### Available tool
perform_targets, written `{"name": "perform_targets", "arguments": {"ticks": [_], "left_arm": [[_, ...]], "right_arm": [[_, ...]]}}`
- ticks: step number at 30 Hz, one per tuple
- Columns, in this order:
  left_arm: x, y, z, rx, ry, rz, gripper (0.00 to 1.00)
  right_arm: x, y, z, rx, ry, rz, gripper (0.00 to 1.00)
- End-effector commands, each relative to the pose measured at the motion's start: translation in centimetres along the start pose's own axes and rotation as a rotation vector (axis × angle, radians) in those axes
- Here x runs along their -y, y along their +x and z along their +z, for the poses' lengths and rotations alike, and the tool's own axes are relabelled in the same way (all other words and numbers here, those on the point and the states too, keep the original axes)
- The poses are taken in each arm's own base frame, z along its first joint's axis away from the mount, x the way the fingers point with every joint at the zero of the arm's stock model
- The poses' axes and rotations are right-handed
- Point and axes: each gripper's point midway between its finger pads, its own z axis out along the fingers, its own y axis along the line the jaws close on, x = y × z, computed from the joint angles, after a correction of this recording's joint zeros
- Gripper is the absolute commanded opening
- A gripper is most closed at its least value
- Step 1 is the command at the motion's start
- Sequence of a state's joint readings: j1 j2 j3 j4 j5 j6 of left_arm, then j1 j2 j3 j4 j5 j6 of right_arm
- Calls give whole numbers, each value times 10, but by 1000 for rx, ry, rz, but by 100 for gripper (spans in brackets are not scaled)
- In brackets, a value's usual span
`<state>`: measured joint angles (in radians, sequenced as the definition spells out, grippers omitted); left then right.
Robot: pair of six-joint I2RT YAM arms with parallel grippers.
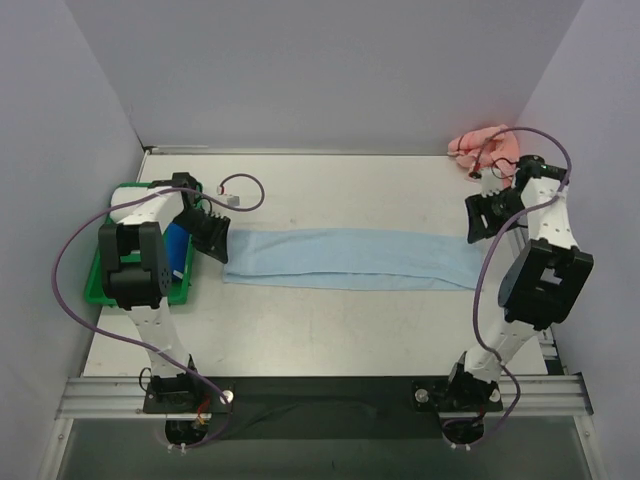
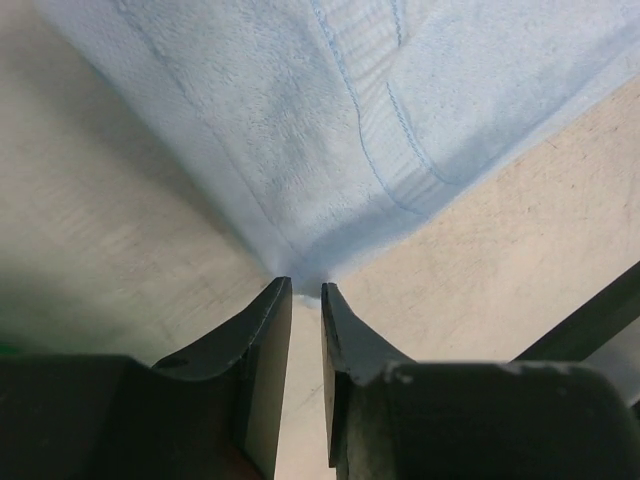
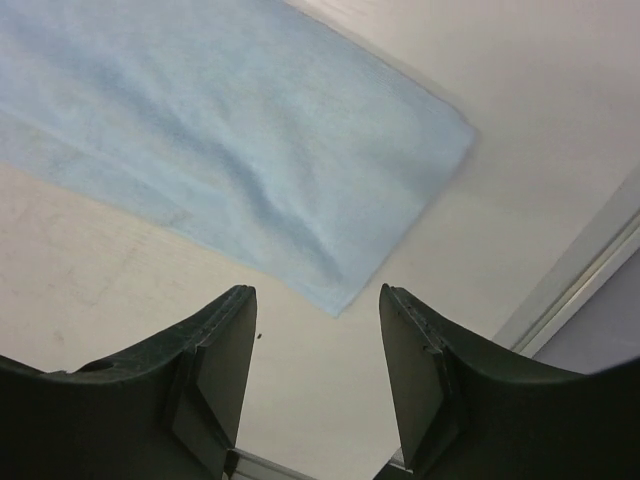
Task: Roll the towels
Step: Fold the towel
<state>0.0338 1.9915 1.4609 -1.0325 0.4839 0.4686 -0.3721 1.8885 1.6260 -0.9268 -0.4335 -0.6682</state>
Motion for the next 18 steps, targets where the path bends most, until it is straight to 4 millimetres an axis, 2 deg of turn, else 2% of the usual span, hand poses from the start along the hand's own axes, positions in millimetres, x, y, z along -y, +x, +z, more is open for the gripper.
{"name": "perform_targets", "arguments": {"ticks": [1,2,3,5,6,7,9,10,16,18], "left_arm": [[3,-18,-21,87,-23,96,28],[2,-17,-20,83,-26,99,28],[2,-16,-20,79,-25,100,28],[6,-13,-17,77,0,109,30],[7,-13,-16,76,6,107,31],[12,-13,-15,83,31,105,32],[19,-12,-15,92,65,119,43],[23,-12,-15,101,81,126,46],[31,-7,-10,112,134,138,55],[34,-9,-10,124,152,135,57]], "right_arm": [[-56,-11,-3,4,-8,-177,52],[-66,-14,-4,13,6,-205,52],[-87,-18,4,-1,4,-268,52],[-109,-20,19,-1,3,-324,51],[-133,-25,27,-5,-13,-365,50],[-144,-24,37,-12,-18,-394,48],[-163,-23,50,-30,-25,-433,45],[-181,-23,58,-40,-35,-491,43],[-210,-24,101,-80,10,-625,42],[-208,-19,114,-114,40,-649,43]]}}
